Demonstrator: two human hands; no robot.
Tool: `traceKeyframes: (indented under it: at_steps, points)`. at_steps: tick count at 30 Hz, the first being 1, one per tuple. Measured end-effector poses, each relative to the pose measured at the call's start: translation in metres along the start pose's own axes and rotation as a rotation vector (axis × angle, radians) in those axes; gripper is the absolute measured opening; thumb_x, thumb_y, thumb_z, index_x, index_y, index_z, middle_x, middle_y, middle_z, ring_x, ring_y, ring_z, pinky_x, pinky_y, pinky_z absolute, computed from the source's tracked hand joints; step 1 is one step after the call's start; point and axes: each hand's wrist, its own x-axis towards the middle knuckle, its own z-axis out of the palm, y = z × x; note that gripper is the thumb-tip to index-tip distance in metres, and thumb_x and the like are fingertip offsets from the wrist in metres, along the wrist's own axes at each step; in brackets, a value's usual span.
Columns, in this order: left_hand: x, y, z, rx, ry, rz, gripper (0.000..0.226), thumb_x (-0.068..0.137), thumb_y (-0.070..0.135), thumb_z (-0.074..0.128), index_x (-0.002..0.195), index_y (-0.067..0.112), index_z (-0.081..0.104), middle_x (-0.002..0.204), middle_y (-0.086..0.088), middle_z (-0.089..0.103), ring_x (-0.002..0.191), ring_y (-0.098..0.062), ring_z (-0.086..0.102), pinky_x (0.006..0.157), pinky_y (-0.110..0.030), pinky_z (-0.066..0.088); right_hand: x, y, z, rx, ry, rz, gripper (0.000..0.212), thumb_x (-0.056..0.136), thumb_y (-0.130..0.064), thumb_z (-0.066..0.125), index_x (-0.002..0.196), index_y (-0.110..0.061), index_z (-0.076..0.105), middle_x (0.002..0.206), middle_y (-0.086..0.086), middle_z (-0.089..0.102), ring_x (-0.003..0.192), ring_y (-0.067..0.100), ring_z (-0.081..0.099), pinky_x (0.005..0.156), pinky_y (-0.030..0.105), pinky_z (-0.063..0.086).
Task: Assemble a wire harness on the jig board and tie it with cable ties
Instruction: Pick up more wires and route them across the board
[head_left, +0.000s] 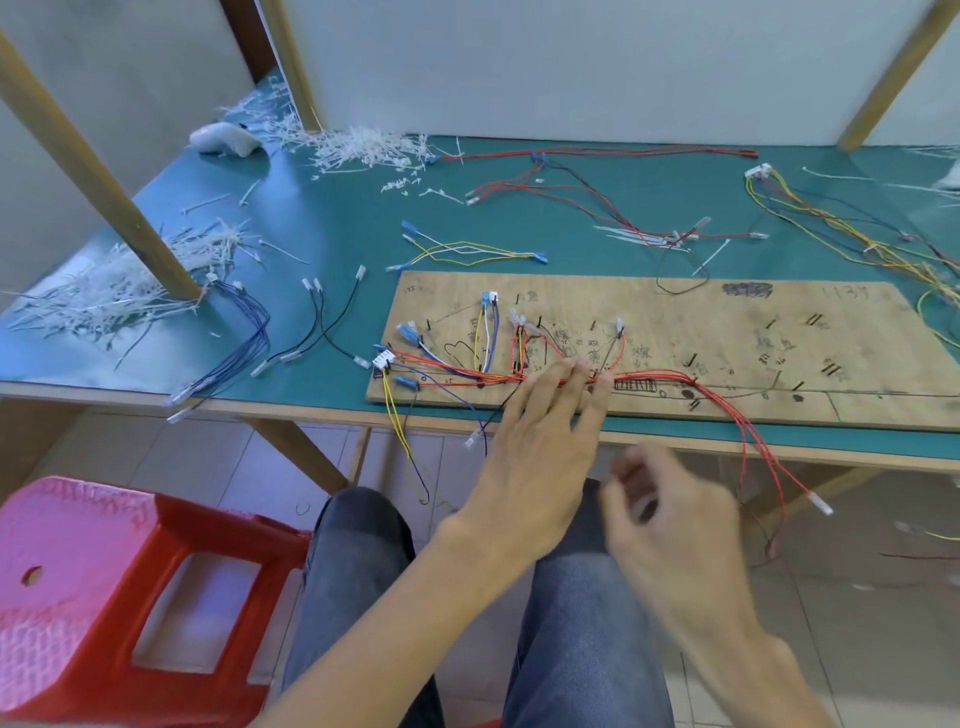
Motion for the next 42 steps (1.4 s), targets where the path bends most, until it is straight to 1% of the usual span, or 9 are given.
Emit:
traceKeyframes:
  at_steps: [6,15,20,25,27,29,31,34,42]
  points:
    - [-0.008,-0.013,-0.013,-0.108,0.022,0.053,0.094,0.087,-0.002,0.062,0.166,0.013,0.015,0.172,-0.002,0.019,0.158,-0.019,0.011,0.130,-0.032,0.009,-0.019,-0.011,0.050,0.160,-0.275,0.117,0.008,0.085,-0.030,0.063,0.078,-0.032,0.060,0.071,-0.016,0.065,0.072,0.004,0.063,0.058,0.019,0.040]
    - [0.011,-0.013,-0.006,-0.007,-0.053,0.007,0.081,0.086,0.014,0.060,0.161,0.020,0.031,0.169,0.005,0.029,0.152,-0.019,0.021,0.122,-0.035,0.020,-0.008,-0.008,0.078,0.192,-0.318,0.115,0.048,0.074,0.000,0.067,0.060,-0.034,0.036,0.055,-0.015,0.046,0.053,0.004,0.044,0.049,0.017,0.031]
    - [0.014,-0.011,-0.011,0.044,-0.045,-0.011,0.066,0.087,0.015,0.059,0.151,0.022,0.047,0.162,0.006,0.043,0.148,-0.022,0.030,0.117,-0.040,0.026,-0.007,-0.005,0.104,0.205,-0.375,0.143,0.012,0.083,-0.032,0.061,0.087,-0.036,0.051,0.084,-0.014,0.057,0.084,0.009,0.060,0.070,0.027,0.049]
    - [0.010,-0.013,-0.018,0.000,-0.028,-0.006,0.063,0.090,0.010,0.054,0.152,0.020,0.044,0.169,0.002,0.030,0.151,-0.024,0.023,0.120,-0.039,0.022,0.006,-0.013,0.110,0.049,-0.352,0.063,0.021,0.096,-0.021,0.071,0.113,-0.011,0.067,0.108,0.006,0.070,0.108,0.020,0.065,0.091,0.038,0.054]
    - [0.006,-0.016,-0.024,-0.039,0.002,0.009,0.065,0.086,0.006,0.057,0.149,0.019,0.050,0.169,0.002,0.030,0.151,-0.023,0.025,0.121,-0.038,0.025,0.010,-0.016,0.103,0.070,-0.351,0.021,0.009,0.092,-0.016,0.075,0.101,-0.014,0.074,0.095,-0.003,0.075,0.102,0.019,0.068,0.081,0.032,0.056]
    - [-0.002,-0.023,-0.033,-0.081,0.061,0.017,0.063,0.080,0.003,0.054,0.142,0.016,0.059,0.163,0.002,0.041,0.147,-0.023,0.034,0.120,-0.038,0.031,0.012,-0.016,0.092,0.193,-0.383,0.013,0.025,0.088,-0.012,0.075,0.085,-0.038,0.074,0.078,-0.025,0.071,0.088,0.004,0.069,0.070,0.012,0.048]
    - [-0.011,-0.039,-0.040,-0.174,0.198,-0.030,0.057,0.078,0.000,0.049,0.130,0.011,0.067,0.148,0.001,0.058,0.137,-0.022,0.046,0.117,-0.033,0.036,0.012,-0.016,0.085,0.371,-0.413,0.061,0.025,0.091,-0.020,0.076,0.091,-0.045,0.071,0.088,-0.032,0.072,0.093,-0.005,0.068,0.079,0.013,0.050]
    - [-0.028,-0.073,-0.044,-0.235,0.345,-0.154,0.044,0.087,-0.006,0.050,0.121,0.011,0.072,0.131,0.004,0.067,0.130,-0.015,0.052,0.115,-0.026,0.038,0.012,-0.013,0.084,0.477,-0.409,0.103,0.009,0.095,-0.034,0.078,0.104,-0.036,0.075,0.101,-0.027,0.075,0.102,-0.002,0.070,0.094,0.030,0.056]
    - [-0.047,-0.100,-0.039,-0.141,0.108,-0.179,0.050,0.092,0.003,0.055,0.139,0.017,0.065,0.145,0.006,0.062,0.139,-0.014,0.050,0.116,-0.040,0.041,0.007,-0.012,0.061,0.750,-0.276,0.182,0.016,0.095,-0.014,0.077,0.097,-0.030,0.077,0.081,0.003,0.075,0.066,0.018,0.068,0.068,0.030,0.056]
